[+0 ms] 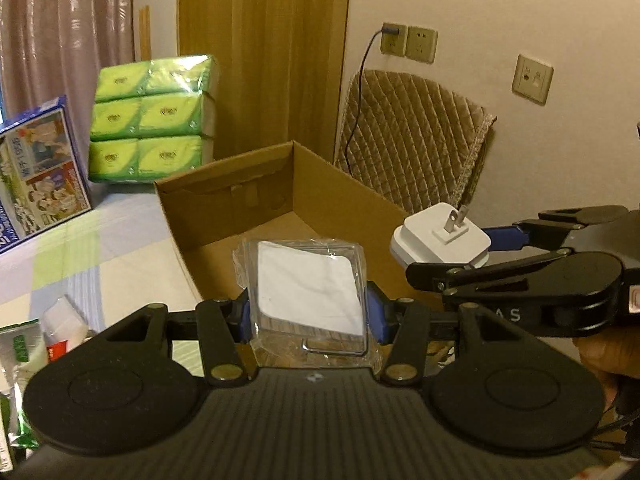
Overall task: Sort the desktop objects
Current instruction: 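Carry the adapter with the right tool while the left tool carries the pad toward the cardboard box, then open the right tool to drop the adapter into the box while the left tool releases the pad, then move both tools back over the remaining items on the table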
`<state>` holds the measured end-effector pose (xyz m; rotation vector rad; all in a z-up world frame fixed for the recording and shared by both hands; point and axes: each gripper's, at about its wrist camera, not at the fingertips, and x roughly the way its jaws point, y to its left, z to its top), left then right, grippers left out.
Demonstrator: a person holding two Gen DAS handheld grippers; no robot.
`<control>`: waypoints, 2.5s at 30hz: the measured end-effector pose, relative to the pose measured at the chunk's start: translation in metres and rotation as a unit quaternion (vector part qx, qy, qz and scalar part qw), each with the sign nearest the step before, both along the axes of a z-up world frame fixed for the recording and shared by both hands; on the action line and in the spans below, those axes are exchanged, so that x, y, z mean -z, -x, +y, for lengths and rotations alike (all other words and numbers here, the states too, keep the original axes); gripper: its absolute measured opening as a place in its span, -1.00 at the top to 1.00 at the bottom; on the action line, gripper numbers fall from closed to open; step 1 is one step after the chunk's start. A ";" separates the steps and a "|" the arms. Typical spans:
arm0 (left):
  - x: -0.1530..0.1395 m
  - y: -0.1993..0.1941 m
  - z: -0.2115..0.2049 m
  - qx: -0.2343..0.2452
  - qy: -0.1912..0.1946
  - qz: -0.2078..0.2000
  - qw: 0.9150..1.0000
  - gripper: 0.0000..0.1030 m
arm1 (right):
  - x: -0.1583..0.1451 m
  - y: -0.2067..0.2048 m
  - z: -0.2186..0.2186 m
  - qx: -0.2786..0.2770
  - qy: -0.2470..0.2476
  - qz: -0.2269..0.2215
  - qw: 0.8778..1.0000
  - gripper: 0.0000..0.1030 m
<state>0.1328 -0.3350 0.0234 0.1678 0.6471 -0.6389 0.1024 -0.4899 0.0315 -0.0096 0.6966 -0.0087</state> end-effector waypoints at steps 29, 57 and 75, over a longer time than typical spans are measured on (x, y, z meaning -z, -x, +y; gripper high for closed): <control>-0.005 -0.002 0.065 -0.051 -0.008 -0.027 0.998 -0.24 | -0.003 -0.007 0.010 -0.006 -0.033 -0.015 0.999 -0.56; -0.046 0.073 0.221 -0.149 -0.019 -0.048 0.987 -0.98 | -0.045 0.061 0.133 -0.099 -0.065 -0.050 0.992 -0.97; -0.019 0.121 0.327 -0.230 -0.030 -0.036 0.972 -0.98 | -0.021 0.078 0.218 -0.152 -0.093 -0.039 0.983 -0.96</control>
